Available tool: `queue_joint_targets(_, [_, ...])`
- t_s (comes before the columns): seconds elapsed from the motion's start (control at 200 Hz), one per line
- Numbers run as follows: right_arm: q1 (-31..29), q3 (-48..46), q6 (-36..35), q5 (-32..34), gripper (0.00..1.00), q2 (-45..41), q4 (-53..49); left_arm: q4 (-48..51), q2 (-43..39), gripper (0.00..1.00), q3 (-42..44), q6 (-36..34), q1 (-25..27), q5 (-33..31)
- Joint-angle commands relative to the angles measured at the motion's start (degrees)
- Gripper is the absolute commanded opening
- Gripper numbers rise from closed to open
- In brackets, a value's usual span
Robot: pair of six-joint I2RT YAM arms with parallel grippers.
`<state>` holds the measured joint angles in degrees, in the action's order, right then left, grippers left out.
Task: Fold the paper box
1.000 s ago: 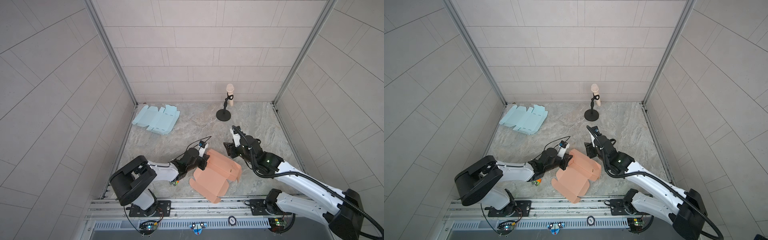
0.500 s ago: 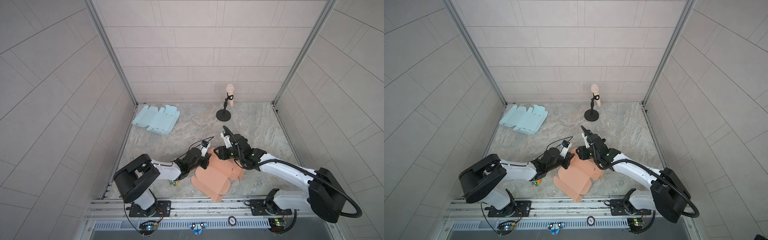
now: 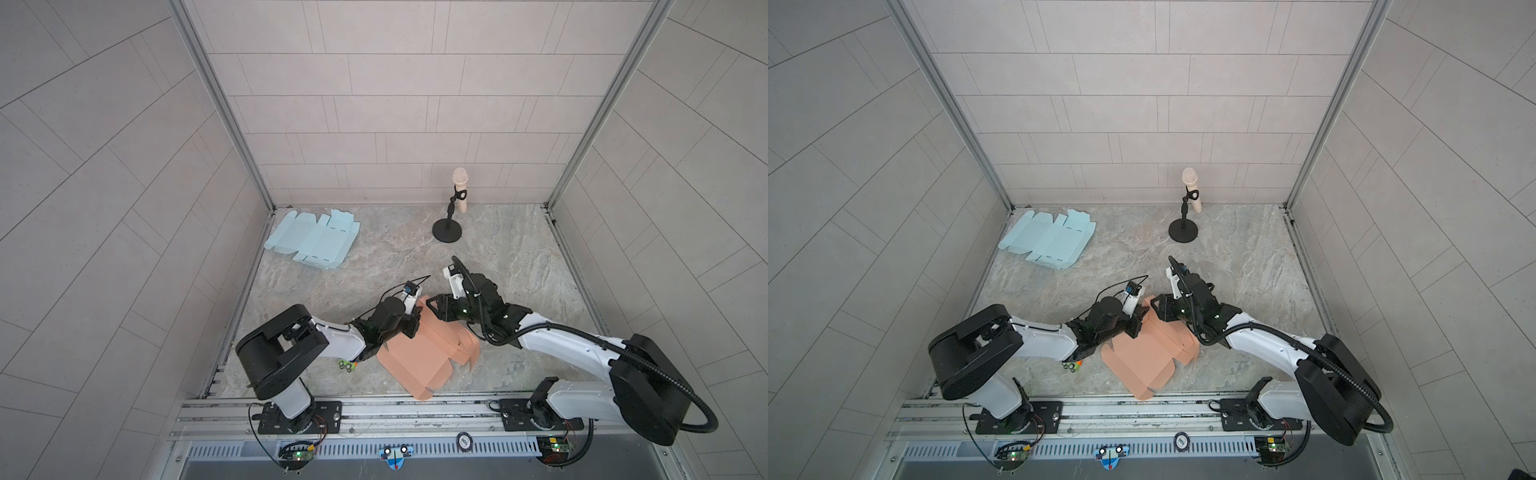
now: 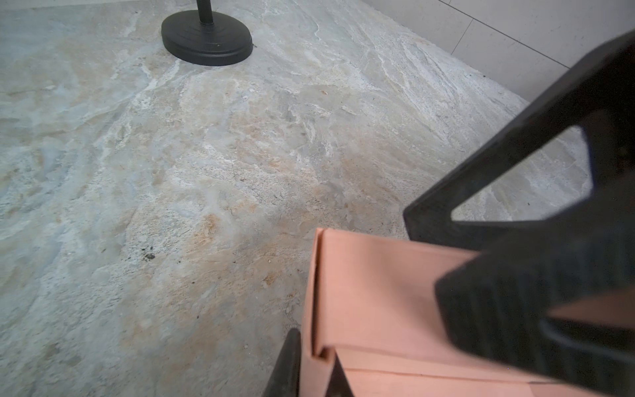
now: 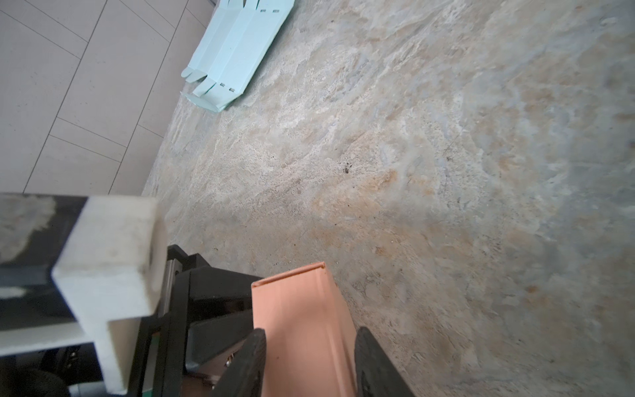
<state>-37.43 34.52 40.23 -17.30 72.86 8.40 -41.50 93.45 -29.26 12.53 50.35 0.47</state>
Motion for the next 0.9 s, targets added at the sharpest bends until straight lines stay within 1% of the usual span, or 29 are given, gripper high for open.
queue_joint_targets(0.0, [-1.1,-1.5,2.5,-2.4,0.44,0.5,-0.5,-2.9,1.1,0.12,-1.1,0.8,0.0,-2.6])
queue_joint_targets(0.155, [-1.3,-1.8,2.5,-1.8,0.42,-0.4,-1.1,-2.6,1.3,0.21,-1.2,0.9,-0.1,-2.8])
queue_joint_targets(0.235, [-1.3,-1.8,2.3,-1.4,0.42,-0.8,-1.6,-2.7,1.4,0.21,-1.1,1.1,-0.1,-2.8])
queue_joint_targets(0.365, [-1.4,-2.0,2.0,-0.5,0.41,-1.3,-2.3,-2.9,1.2,0.19,-0.8,1.5,-0.1,-2.2])
queue_joint_targets(0.506, [-1.5,-2.3,1.7,1.0,0.4,-2.2,-3.2,-2.3,0.4,0.23,-0.1,1.8,0.0,-2.1])
queue_joint_targets(0.756, [-1.4,-1.4,1.6,2.0,0.39,-2.5,-4.3,1.1,0.4,0.27,-0.9,1.2,-0.1,-2.4])
queue_joint_targets(0.896, [-1.4,-0.8,1.3,2.6,0.38,-2.4,-5.4,1.2,0.9,0.27,-1.3,0.0,-0.1,-1.6])
